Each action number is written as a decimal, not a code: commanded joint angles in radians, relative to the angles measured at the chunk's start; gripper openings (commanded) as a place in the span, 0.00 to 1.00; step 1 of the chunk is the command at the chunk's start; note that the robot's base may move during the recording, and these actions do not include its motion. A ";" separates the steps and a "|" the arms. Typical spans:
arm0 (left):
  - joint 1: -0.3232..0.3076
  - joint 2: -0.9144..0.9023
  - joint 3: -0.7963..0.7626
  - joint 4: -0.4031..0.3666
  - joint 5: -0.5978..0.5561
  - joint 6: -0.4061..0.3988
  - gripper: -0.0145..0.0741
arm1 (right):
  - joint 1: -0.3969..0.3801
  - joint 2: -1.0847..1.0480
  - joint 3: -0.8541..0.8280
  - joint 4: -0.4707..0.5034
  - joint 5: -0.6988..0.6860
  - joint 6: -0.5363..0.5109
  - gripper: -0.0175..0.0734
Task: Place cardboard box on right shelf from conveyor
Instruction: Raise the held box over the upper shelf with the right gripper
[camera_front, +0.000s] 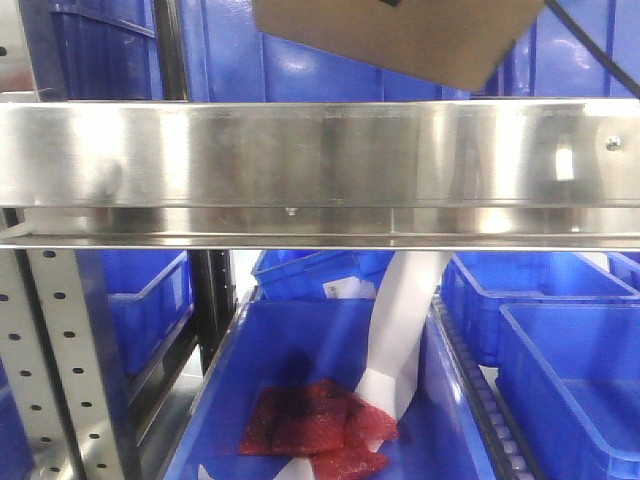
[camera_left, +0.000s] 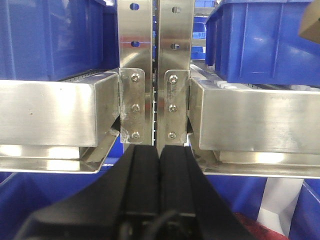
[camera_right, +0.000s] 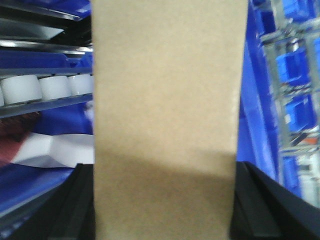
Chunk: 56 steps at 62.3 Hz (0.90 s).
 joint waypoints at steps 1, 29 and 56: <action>-0.001 -0.006 0.006 -0.005 -0.087 0.000 0.03 | 0.012 -0.042 -0.040 -0.123 -0.018 0.014 0.26; -0.001 -0.006 0.006 -0.005 -0.087 0.000 0.03 | 0.012 0.036 -0.030 -0.148 -0.028 0.000 0.26; -0.001 -0.006 0.006 -0.005 -0.087 0.000 0.03 | 0.012 0.046 -0.030 -0.179 -0.036 -0.051 0.41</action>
